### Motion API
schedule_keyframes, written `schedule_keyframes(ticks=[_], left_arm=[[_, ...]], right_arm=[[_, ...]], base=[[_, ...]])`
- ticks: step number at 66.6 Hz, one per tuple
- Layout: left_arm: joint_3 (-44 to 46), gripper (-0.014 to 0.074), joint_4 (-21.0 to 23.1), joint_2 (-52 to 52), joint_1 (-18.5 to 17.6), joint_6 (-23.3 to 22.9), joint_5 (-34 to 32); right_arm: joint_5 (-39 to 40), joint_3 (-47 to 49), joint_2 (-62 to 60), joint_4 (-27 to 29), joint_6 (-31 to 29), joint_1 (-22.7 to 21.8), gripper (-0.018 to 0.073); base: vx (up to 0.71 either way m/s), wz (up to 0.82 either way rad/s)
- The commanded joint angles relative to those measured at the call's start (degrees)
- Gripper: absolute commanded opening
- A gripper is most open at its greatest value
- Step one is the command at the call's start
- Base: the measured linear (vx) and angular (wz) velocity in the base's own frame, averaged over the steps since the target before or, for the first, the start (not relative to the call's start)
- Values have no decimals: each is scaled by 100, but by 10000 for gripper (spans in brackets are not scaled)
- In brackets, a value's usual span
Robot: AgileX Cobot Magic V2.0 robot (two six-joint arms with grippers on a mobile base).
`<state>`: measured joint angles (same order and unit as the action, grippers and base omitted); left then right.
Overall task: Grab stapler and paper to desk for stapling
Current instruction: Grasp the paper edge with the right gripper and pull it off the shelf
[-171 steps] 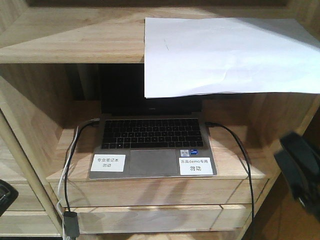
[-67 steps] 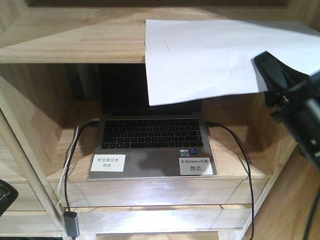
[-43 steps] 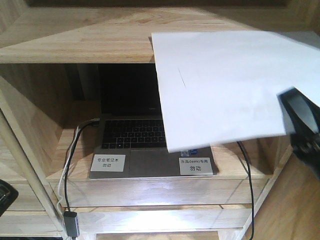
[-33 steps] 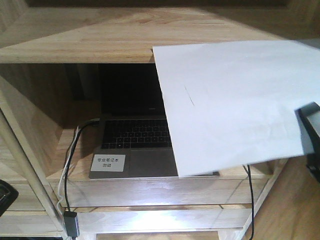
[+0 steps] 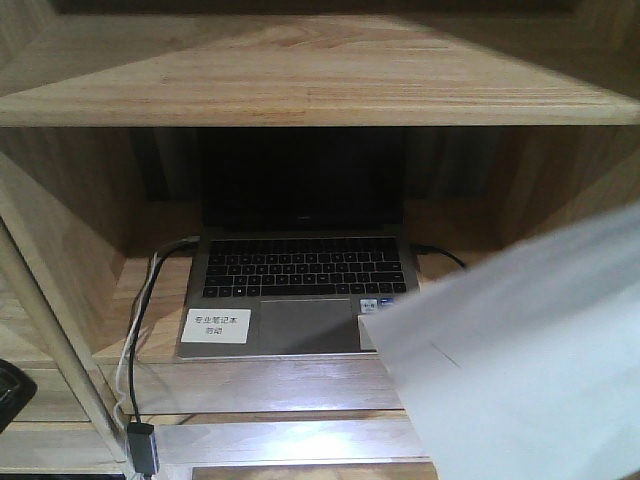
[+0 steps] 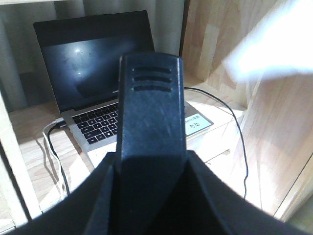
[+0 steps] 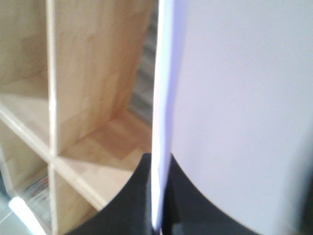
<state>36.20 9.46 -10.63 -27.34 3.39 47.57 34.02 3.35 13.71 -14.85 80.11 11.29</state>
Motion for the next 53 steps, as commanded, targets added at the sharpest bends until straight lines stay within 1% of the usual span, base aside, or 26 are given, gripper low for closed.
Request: schedule_keyframes(ticks=[1,8,16,53], left_arm=[[165,-7,94,-84,-20,-34,-655],[165,-7,94,-84,-20,-34,-655],[165,-7,94,-84,-20,-34,-655],[165,-7,94,-84,-20,-34,-655]], right_arm=[[-377,149,-457,1,75,17,-2],[-915,149,-862,9,93,17,-2],[-1166,149,-1128,9,93,17,-2],[-1183,149,-1189,-24,93,17,-2]], base=[[0,0],[0,0],[0,0],[0,0]])
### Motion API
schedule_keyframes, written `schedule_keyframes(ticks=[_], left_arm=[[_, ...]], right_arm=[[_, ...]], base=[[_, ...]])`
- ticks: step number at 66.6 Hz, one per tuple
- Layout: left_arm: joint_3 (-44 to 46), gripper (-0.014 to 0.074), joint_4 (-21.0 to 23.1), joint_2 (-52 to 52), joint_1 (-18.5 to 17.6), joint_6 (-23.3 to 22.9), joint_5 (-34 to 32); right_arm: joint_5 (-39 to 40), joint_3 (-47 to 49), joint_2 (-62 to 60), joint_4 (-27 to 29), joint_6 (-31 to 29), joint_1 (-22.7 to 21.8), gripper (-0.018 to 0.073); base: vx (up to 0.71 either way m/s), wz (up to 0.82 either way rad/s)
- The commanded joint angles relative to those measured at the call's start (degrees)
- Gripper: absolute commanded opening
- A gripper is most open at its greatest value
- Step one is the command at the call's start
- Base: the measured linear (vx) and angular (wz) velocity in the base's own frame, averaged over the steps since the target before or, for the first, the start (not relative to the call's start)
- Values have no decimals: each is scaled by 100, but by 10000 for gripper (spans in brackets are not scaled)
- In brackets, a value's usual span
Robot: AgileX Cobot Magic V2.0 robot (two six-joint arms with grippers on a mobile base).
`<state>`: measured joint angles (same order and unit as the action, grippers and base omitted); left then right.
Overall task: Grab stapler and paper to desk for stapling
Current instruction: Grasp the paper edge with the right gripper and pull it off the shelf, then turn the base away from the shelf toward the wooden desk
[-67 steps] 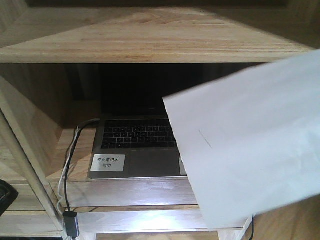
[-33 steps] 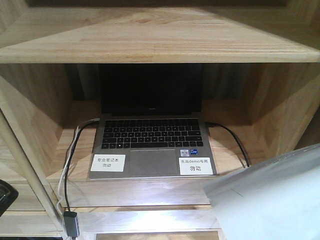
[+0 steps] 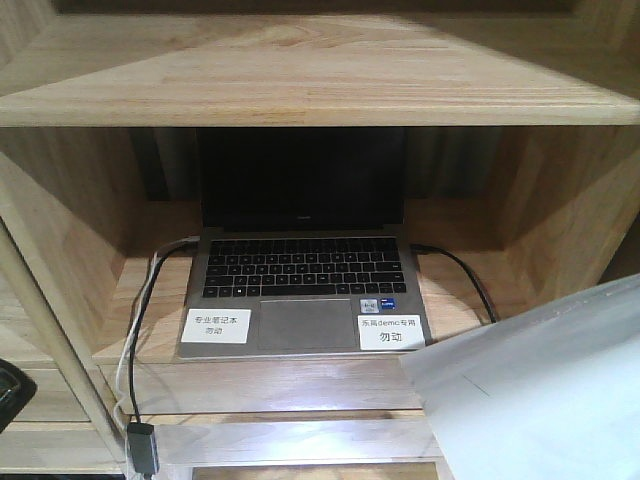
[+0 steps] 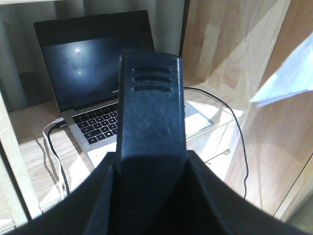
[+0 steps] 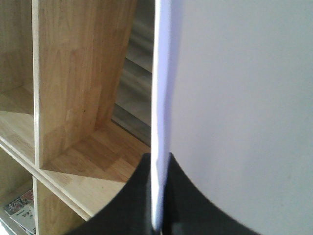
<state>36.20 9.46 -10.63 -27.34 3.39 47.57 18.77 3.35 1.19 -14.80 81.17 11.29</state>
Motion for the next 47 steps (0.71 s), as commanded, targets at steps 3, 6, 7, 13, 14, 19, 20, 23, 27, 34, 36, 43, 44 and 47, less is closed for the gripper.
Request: schedule_keyframes(ticks=[3,6,7,13,14,19,20,23,27,34,36,43,44,47], left_arm=[[165,-7,94,-84,-20,-34,-655],[165,-7,94,-84,-20,-34,-655],[165,-7,94,-84,-20,-34,-655],[165,-7,94,-84,-20,-34,-655],[165,-7,94,-84,-20,-34,-655],[165,-7,94,-84,-20,-34,-655],[165,-7,94,-84,-20,-34,-655],[165,-7,94,-84,-20,-34,-655],[165,-7,94,-84,-20,-34,-655],[165,-7,94,-84,-20,-34,-655],[165,-7,94,-84,-20,-34,-655],[165,-7,94,-90,-20,-34,-655],[165,-7,94,-90,-20,-34,-655],[165,-7,94,-90,-20,-34,-655]], right_arm=[[342,149,63,-29,-13,17,-2],[342,149,63,-29,-13,17,-2],[342,149,63,-29,-13,17,-2],[342,149,63,-29,-13,17,-2],[342,149,63,-29,-13,17,-2],[342,149,63,-29,-13,17,-2],[342,149,63,-29,-13,17,-2],[342,149,63,-29,-13,17,-2],[342,149,63,-29,-13,17,-2],[342,149,63,-29,-13,17,-2],[342,149,63,-29,-13,17,-2],[342,149,63,-29,-13,17,-2],[342,149,63,-29,-13,17,-2],[342,149,63,-29,-13,17,-2]], base=[[0,0],[0,0],[0,0],[0,0],[0,0],[0,0],[0,0],[0,0],[0,0],[0,0],[-1,2],[-3,4],[-5,5],[-7,6]])
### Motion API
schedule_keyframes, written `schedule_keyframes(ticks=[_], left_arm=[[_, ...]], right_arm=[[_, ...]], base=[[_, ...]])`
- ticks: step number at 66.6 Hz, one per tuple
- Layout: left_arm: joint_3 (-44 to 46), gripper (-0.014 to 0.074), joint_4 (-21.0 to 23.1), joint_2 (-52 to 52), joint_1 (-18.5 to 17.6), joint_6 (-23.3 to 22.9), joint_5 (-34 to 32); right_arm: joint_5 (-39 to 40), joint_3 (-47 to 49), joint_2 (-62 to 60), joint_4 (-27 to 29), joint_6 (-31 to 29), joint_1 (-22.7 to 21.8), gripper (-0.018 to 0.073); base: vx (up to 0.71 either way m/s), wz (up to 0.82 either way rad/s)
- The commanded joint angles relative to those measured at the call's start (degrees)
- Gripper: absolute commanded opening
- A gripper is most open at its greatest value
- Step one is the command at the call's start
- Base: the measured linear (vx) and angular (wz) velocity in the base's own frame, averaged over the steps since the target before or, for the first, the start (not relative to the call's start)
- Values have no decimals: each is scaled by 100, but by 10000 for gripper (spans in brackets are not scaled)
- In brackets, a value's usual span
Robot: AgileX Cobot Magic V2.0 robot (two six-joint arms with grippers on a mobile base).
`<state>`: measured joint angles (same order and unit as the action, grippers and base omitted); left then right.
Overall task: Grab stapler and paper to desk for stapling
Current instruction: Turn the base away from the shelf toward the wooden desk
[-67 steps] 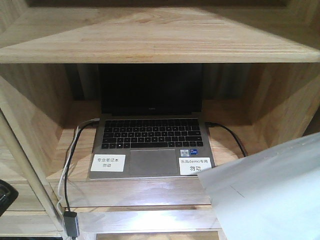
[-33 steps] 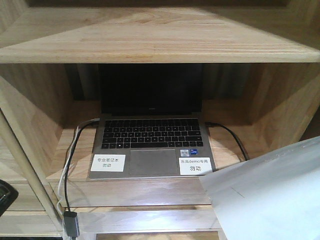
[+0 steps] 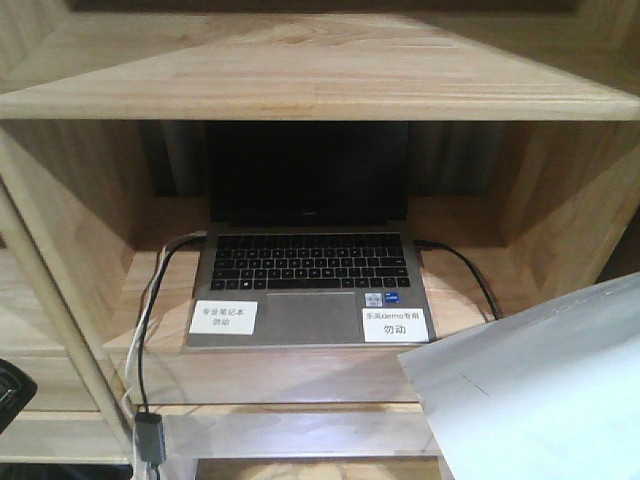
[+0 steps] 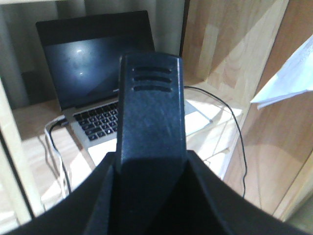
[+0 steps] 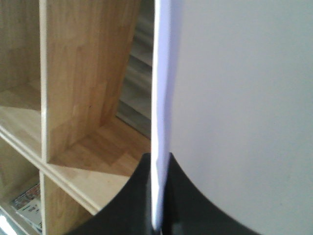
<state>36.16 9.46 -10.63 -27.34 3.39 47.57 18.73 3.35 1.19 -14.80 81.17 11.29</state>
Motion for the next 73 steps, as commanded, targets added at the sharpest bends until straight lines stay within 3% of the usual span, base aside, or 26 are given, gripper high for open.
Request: schedule_keyframes(ticks=[1,45,73], left_arm=[[169,-7,94,-90,-20,-34,-655],[169,-7,94,-90,-20,-34,-655],[169,-7,94,-90,-20,-34,-655]], right_arm=[[346,149,63,-29,-13,17,-2],[346,149,63,-29,-13,17,-2],[346,149,63,-29,-13,17,-2]], base=[[-8,6],[-18,4],[-10,40]])
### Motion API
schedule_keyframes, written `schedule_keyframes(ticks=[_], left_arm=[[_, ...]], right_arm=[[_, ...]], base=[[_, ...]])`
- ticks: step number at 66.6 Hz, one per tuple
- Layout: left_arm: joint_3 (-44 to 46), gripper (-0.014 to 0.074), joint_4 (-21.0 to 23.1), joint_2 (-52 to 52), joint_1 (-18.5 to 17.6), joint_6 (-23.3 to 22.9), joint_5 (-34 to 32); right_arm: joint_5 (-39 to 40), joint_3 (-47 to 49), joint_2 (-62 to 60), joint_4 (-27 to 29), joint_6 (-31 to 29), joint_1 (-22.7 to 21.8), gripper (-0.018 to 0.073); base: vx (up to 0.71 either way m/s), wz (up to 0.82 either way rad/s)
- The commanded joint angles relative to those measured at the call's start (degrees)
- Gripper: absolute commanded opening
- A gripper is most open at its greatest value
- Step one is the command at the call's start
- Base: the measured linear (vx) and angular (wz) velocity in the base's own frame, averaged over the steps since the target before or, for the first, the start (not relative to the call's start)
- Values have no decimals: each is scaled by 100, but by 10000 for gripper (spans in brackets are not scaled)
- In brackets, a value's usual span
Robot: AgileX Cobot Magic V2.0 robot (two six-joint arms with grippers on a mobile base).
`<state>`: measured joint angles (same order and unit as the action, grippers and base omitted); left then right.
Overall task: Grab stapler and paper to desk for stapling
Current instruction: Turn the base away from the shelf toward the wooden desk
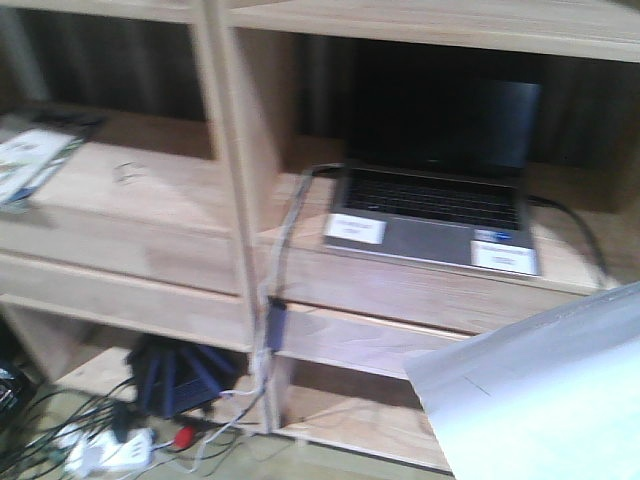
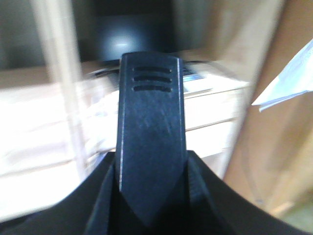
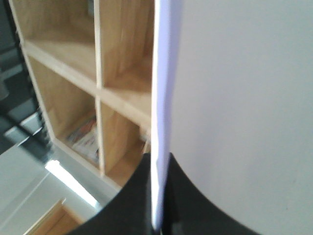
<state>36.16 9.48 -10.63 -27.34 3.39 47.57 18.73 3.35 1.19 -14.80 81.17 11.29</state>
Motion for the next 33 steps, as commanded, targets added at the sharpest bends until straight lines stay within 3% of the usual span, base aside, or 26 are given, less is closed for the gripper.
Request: schedule_keyframes(ticks=[1,33], left_arm=[[169,-7,93,-90,-20,-34,-655],[169,-7,93,-90,-20,-34,-655]], right_arm=[[346,149,63,-29,-13,17,-2],[346,149,63,-29,-13,17,-2]], base=[[-7,57],[0,63]])
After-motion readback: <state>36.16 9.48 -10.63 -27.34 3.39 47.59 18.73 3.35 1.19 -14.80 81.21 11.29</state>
